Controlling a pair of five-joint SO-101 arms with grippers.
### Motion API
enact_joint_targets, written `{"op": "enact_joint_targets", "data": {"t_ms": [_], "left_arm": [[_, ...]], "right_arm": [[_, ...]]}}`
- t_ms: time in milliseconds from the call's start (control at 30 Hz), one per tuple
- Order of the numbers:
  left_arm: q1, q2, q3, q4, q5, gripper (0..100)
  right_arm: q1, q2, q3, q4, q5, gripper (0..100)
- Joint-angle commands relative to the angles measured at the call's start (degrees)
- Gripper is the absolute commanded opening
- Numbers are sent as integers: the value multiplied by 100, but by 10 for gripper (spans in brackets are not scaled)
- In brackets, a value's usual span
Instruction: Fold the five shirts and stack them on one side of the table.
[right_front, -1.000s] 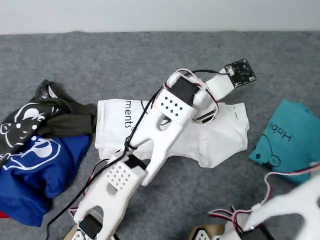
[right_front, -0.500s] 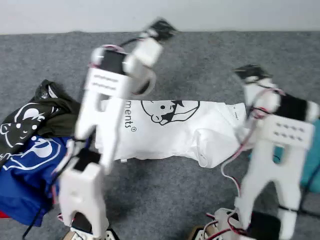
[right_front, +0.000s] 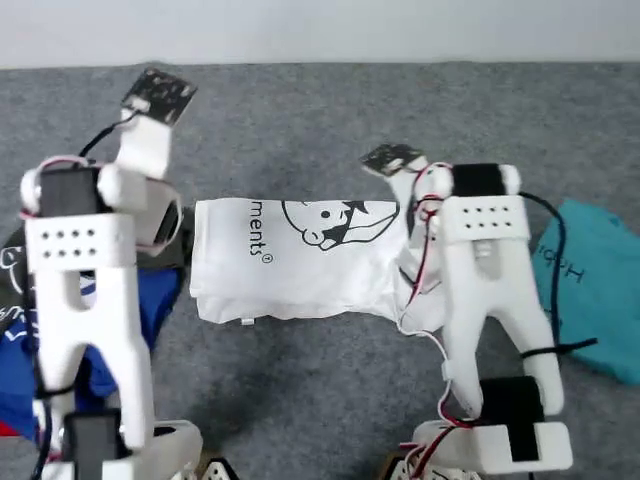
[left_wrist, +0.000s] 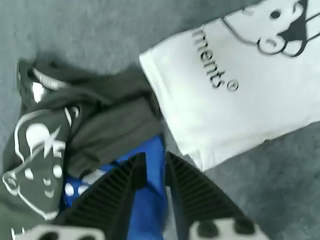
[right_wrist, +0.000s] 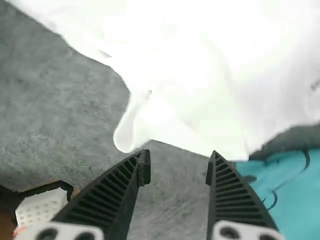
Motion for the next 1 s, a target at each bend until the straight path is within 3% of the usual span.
{"op": "enact_joint_targets", "data": {"t_ms": [0,233,500,967], "left_arm": [[-141,-484,259,114,18,70],[-149,-580,549,114,18,70],[-167,-615,558,105,9,70],[-176,-633,576,114,9,70]], "right_arm": [[-198,-4,-70,-92,220,199],[-391,4,-70,-136,220,199],[-1007,215,-53,-251,-571,198],[-356,1402,-774,-242,-571,198]]}}
